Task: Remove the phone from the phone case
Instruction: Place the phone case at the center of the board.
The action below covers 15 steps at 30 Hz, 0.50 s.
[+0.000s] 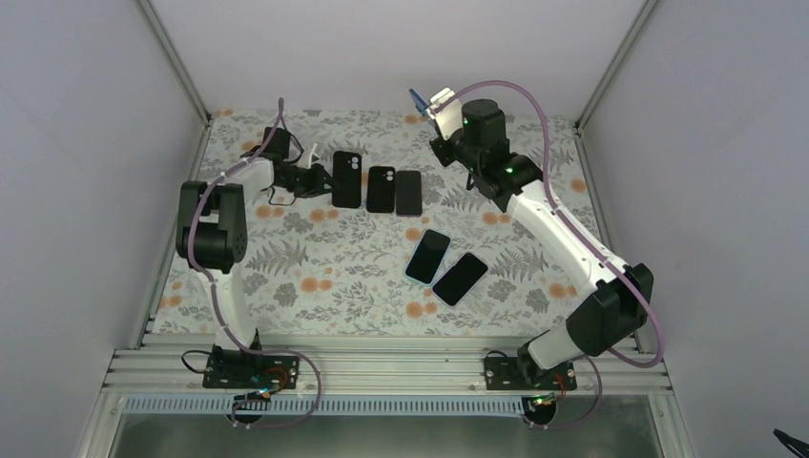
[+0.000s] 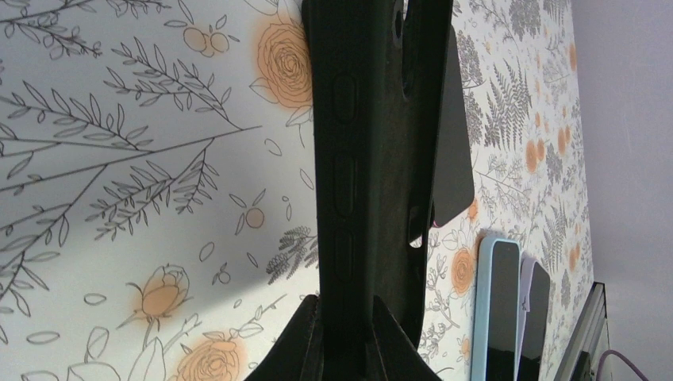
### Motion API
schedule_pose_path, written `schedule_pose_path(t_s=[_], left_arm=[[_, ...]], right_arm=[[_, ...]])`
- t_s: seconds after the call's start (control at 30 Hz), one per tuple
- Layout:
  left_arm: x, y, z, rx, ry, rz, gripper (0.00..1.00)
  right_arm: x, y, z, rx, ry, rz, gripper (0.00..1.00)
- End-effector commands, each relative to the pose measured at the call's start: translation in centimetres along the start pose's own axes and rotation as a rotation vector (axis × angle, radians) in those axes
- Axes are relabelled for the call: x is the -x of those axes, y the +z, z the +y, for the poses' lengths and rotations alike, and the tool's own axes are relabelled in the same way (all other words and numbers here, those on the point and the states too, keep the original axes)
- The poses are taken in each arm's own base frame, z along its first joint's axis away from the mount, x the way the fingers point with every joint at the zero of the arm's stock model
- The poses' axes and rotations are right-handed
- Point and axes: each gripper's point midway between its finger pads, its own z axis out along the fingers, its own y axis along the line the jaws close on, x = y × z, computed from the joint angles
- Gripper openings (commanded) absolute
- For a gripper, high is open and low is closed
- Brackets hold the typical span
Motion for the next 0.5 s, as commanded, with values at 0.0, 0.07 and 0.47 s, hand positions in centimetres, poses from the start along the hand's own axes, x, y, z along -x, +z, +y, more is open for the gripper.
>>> schedule_pose_path(t_s=[0.0, 0.07, 0.47], left_arm=[[1.0, 0.4, 0.0, -0.025, 0.013, 0.001, 0.02], [0.9, 0.8, 0.4, -0.026, 0.000, 0.011, 0.02], [0.9, 2.8, 2.4, -0.002, -0.058, 0.042, 0.02]], right_arm=[[2.0, -0.8, -1.1, -0.026, 0.031, -0.072, 0.04], [1.9, -0.8, -1.1, -0.026, 0.032, -0.070, 0.04], [1.4, -0.4, -0.9, -0.019, 0.030, -0.056, 0.04]])
